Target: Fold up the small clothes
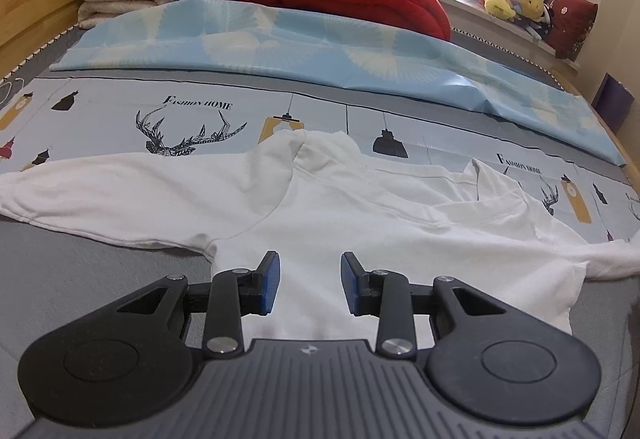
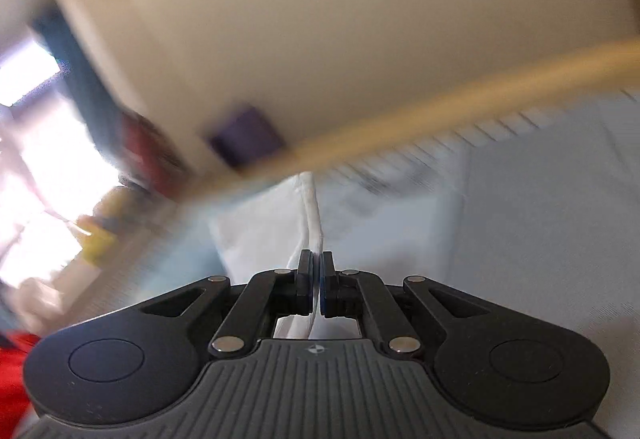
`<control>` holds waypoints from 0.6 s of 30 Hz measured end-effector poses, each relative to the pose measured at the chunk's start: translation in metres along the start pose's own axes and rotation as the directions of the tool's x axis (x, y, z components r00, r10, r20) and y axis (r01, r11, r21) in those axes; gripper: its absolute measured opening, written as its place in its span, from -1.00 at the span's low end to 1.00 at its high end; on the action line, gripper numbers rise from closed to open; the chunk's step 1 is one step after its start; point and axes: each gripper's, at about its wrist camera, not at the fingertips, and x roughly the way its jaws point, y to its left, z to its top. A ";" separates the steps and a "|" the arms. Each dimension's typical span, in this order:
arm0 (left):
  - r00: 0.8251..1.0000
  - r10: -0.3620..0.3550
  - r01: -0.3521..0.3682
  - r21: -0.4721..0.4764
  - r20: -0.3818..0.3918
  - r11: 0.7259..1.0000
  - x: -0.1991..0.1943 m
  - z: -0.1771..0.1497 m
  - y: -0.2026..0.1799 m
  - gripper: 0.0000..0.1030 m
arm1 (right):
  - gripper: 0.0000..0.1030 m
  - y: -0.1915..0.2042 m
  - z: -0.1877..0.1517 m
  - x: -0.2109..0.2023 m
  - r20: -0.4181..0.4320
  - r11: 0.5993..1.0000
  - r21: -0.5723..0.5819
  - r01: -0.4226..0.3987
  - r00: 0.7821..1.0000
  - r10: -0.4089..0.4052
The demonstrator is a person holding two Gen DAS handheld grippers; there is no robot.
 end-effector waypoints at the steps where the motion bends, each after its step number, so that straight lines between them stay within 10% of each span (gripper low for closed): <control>1: 1.000 0.000 0.000 -0.003 -0.001 1.000 0.000 0.000 0.001 -0.28 | -0.97 -0.014 -0.008 0.012 -0.072 0.998 0.001 0.068 0.995 -0.067; 9: 1.000 -0.013 0.012 -0.019 -0.014 1.000 0.000 0.001 0.004 -0.28 | -0.97 -0.034 -0.011 0.027 -0.101 0.983 -0.012 0.186 0.977 -0.186; 13: 0.999 -0.035 0.034 -0.028 -0.028 0.999 -0.001 0.001 0.013 -0.23 | -0.97 -0.038 -0.002 0.024 -0.073 0.919 -0.031 0.393 0.916 -0.394; 18: 0.998 -0.057 0.056 -0.055 -0.031 0.997 -0.008 -0.001 0.028 -0.12 | -0.92 -0.013 0.024 -0.010 -0.033 0.952 -0.056 0.300 0.953 -0.302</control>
